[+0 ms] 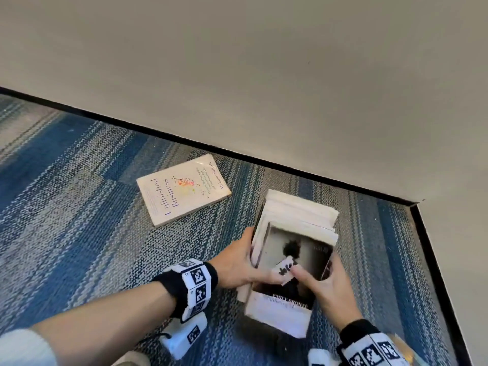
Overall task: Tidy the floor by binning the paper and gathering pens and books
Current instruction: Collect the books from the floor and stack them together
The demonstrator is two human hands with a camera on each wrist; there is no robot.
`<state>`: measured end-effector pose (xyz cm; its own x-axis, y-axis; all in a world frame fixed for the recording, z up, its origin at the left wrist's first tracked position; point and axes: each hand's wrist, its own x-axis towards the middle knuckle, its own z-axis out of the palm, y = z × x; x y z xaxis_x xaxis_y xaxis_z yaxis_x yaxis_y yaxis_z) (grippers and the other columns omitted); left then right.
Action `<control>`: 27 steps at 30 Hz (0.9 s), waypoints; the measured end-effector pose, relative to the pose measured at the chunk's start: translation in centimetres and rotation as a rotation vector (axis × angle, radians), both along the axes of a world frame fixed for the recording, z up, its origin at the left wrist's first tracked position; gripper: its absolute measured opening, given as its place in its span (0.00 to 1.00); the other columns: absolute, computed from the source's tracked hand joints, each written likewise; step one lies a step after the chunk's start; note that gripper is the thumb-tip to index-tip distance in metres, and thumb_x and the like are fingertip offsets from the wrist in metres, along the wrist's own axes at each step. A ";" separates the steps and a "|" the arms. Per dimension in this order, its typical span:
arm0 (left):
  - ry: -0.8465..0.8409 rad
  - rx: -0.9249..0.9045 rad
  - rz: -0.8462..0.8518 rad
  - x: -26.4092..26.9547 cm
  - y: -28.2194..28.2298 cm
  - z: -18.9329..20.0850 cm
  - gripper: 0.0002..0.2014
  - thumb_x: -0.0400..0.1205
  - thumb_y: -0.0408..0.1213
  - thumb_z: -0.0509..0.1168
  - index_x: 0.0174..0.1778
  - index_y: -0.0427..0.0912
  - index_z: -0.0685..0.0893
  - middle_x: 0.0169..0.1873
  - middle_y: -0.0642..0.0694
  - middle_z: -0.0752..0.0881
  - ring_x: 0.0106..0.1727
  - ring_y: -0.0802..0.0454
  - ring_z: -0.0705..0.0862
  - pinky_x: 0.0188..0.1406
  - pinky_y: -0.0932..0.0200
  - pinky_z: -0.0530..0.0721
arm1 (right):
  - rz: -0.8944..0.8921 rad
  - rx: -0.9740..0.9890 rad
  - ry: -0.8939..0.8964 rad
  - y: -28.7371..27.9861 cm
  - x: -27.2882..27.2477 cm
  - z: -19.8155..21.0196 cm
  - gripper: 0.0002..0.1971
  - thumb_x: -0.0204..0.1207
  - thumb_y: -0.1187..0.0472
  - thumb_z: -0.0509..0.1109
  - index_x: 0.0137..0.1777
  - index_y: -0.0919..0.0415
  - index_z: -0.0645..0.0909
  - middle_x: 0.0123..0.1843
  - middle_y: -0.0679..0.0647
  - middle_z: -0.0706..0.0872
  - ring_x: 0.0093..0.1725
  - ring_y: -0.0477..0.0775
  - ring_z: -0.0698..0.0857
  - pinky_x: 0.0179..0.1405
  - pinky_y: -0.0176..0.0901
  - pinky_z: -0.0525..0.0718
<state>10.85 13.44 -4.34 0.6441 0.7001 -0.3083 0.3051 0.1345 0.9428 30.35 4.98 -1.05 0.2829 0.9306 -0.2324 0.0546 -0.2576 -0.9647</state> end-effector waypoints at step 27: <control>0.683 -0.354 0.873 -14.6 16.6 -5.5 0.44 0.50 0.51 0.88 0.60 0.36 0.83 0.59 0.39 0.85 0.59 0.38 0.85 0.61 0.43 0.84 | -0.115 -0.326 -0.106 -1.9 -3.0 -0.6 0.45 0.33 0.53 0.90 0.56 0.58 0.79 0.46 0.56 0.92 0.44 0.56 0.92 0.48 0.53 0.88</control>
